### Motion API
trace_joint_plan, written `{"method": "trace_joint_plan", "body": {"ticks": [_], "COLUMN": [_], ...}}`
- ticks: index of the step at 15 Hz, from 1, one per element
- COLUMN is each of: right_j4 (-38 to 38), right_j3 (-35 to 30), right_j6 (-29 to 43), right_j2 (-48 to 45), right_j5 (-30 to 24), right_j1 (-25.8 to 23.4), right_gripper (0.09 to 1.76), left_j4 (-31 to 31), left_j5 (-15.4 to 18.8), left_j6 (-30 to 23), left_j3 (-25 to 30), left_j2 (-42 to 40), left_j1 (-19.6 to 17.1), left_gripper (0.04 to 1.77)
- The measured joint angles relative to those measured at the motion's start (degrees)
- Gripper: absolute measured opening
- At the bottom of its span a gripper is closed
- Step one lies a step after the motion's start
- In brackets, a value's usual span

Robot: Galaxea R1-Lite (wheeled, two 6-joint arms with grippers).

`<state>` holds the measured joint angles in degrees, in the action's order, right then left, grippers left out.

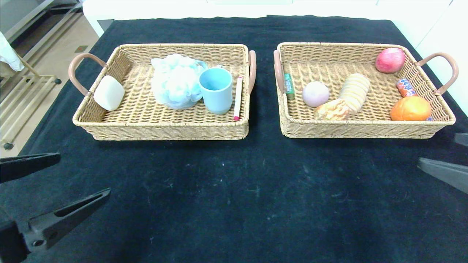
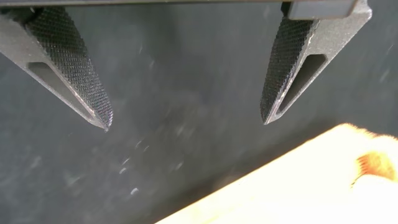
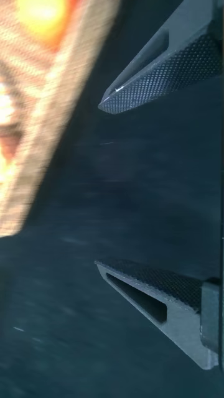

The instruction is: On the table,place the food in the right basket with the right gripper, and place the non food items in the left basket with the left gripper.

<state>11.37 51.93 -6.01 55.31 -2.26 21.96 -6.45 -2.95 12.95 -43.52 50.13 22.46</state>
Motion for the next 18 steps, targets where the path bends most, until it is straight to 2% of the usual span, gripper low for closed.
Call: {"method": "trace_joint_plan", "body": {"ticks": [4, 8, 10, 13, 18], "right_j4": [15.7, 24.4, 28.7, 30.7, 30.5], "right_j3": [2.2, 5.6, 5.9, 1.4, -8.3], "right_j6": [1.2, 1.6, 2.4, 3.3, 3.3], "right_j2": [-13.1, -23.2, -28.0, -34.6, -43.7], "right_j5": [-0.7, -2.7, -5.7, -7.4, -8.1], "right_j1": [-2.9, -11.9, -16.9, -20.2, -21.0], "right_gripper": [1.69, 1.7, 1.7, 1.7, 1.7], "left_j4": [-12.0, -24.9, -28.7, -32.7, -34.5], "left_j5": [1.1, 7.1, 10.1, 12.9, 19.2], "left_j6": [0.2, 0.2, 0.0, 0.0, 0.1], "left_j3": [-3.1, -9.5, -11.0, -11.0, -7.1], "left_j2": [-8.9, -18.5, -22.9, -28.5, -36.0], "left_j1": [-6.1, -12.8, -15.3, -17.2, -20.6], "left_gripper": [1.72, 1.72, 1.72, 1.72, 1.72]}}
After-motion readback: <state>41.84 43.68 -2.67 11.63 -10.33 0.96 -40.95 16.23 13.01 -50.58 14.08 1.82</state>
